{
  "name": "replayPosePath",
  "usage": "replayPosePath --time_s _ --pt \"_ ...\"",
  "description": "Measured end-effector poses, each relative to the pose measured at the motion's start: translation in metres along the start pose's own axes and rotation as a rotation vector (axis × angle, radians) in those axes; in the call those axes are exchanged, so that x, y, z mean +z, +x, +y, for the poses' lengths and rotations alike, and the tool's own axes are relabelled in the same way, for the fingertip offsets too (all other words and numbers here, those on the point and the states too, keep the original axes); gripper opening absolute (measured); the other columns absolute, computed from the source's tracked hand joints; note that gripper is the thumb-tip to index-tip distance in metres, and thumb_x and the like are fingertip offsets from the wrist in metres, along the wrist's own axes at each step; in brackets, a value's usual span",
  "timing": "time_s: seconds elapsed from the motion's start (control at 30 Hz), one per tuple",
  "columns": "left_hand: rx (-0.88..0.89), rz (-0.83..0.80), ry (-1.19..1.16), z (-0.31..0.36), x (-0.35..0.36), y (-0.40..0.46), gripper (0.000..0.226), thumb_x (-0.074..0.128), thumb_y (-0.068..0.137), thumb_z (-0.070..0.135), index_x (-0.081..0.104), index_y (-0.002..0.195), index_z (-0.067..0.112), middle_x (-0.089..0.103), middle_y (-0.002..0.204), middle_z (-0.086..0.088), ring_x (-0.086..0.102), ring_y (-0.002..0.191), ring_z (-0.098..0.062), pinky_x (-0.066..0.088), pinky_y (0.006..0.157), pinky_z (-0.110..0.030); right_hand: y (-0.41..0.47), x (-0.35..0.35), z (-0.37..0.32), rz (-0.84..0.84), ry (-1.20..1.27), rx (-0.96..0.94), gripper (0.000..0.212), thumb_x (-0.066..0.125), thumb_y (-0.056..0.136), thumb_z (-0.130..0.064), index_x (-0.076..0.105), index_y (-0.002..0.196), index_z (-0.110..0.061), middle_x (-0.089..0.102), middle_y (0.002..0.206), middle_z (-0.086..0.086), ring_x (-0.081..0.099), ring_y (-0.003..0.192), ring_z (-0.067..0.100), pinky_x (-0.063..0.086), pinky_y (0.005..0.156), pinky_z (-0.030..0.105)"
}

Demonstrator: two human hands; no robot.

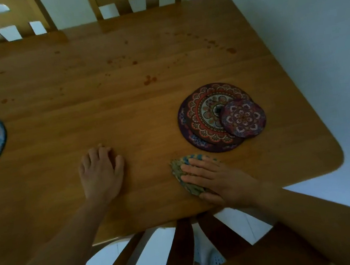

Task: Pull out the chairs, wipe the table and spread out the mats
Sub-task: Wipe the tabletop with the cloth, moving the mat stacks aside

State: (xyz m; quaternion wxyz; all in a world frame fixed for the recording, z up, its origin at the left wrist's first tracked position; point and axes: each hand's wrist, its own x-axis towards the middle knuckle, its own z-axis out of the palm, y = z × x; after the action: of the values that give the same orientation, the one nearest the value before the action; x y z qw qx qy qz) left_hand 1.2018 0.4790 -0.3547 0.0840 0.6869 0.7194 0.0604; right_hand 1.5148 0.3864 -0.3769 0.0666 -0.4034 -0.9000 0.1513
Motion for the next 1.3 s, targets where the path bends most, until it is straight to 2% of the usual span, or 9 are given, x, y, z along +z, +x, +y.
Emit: replayPosePath --time_s 0.13,0.3,0.4,0.63,0.83,0.93,1.07,1.2,1.3 --pt "0.170 -0.018 -0.131 0.084 0.006 0.003 0.042 0.044 0.099 0.038 0.047 0.136 0.018 0.041 0.146 -0.007 0.038 0.134 -0.028 0.024 0.115 -0.046 -0.003 -0.005 0.005 -0.022 0.029 -0.014 0.058 0.042 0.100 -0.043 0.026 0.152 -0.027 0.019 0.162 -0.004 0.007 0.150 0.015 0.008 0.122 0.039" --pt "0.650 -0.173 -0.285 0.199 0.023 -0.002 0.053 0.030 0.104 0.049 0.023 0.154 0.033 0.010 0.164 0.010 0.001 0.151 -0.010 -0.001 0.123 -0.040 -0.015 -0.015 0.022 -0.065 0.020 -0.129 0.058 0.041 0.102 -0.041 0.023 0.154 -0.023 0.019 0.162 -0.002 0.003 0.151 0.017 0.000 0.122 0.040" --pt "0.740 -0.300 -0.316 0.249 0.034 0.003 0.058 0.031 0.102 0.054 0.015 0.156 0.037 0.001 0.164 0.015 -0.012 0.149 -0.004 -0.012 0.119 -0.032 -0.040 -0.024 0.044 -0.079 -0.005 -0.205 0.056 0.040 0.103 -0.041 0.026 0.153 -0.022 0.021 0.161 -0.001 0.006 0.151 0.017 0.004 0.122 0.039" --pt "0.660 -0.210 -0.062 0.242 0.061 0.006 0.060 0.022 0.100 0.063 0.010 0.155 0.040 -0.003 0.162 0.020 -0.012 0.148 -0.001 -0.008 0.122 -0.036 -0.114 -0.043 0.110 -0.113 -0.075 -0.098 0.056 0.035 0.104 -0.043 0.022 0.155 -0.023 0.013 0.164 -0.003 0.003 0.151 0.017 0.003 0.122 0.040" --pt "0.514 -0.032 -0.123 0.244 0.066 -0.007 0.053 0.027 0.100 0.058 0.034 0.149 0.039 0.021 0.160 0.018 0.007 0.150 -0.005 0.002 0.123 -0.041 -0.154 -0.063 0.172 0.055 -0.005 0.269 0.057 0.035 0.101 -0.047 0.027 0.153 -0.023 0.019 0.162 -0.002 0.011 0.151 0.017 0.013 0.120 0.045" --pt "0.321 0.015 -0.230 0.268 0.063 0.002 0.046 0.029 0.095 0.057 0.058 0.122 0.034 0.048 0.141 0.015 0.035 0.135 -0.011 0.011 0.117 -0.037 -0.133 -0.071 0.193 0.117 -0.029 0.400 0.057 0.036 0.099 -0.046 0.035 0.150 -0.020 0.025 0.160 0.000 0.013 0.150 0.018 0.013 0.121 0.044" --pt "0.198 0.115 -0.160 0.291 0.065 0.014 0.045 0.035 0.091 0.062 0.054 0.101 0.022 0.051 0.110 0.004 0.047 0.110 -0.022 0.027 0.106 -0.041 -0.085 -0.087 0.225 0.060 -0.062 0.465 0.061 0.024 0.098 -0.051 0.026 0.152 -0.022 0.019 0.162 0.000 0.007 0.150 0.017 -0.003 0.121 0.033" --pt "0.231 0.096 -0.120 0.290 0.077 0.015 0.056 0.038 0.093 0.061 0.049 0.130 0.021 0.042 0.147 0.002 0.031 0.143 -0.021 0.015 0.121 -0.046 -0.032 -0.100 0.261 0.060 -0.039 0.480 0.060 0.025 0.100 -0.049 0.021 0.154 -0.022 0.010 0.164 -0.001 0.001 0.150 0.017 -0.004 0.121 0.035" --pt "0.232 0.077 -0.102 0.291 0.076 0.018 0.059 0.039 0.094 0.061 0.046 0.139 0.023 0.033 0.157 0.004 0.018 0.149 -0.014 0.007 0.123 -0.046 0.003 -0.109 0.287 0.086 -0.050 0.509 0.056 0.033 0.104 -0.041 0.022 0.154 -0.020 0.011 0.164 0.002 0.003 0.151 0.021 0.000 0.122 0.039"
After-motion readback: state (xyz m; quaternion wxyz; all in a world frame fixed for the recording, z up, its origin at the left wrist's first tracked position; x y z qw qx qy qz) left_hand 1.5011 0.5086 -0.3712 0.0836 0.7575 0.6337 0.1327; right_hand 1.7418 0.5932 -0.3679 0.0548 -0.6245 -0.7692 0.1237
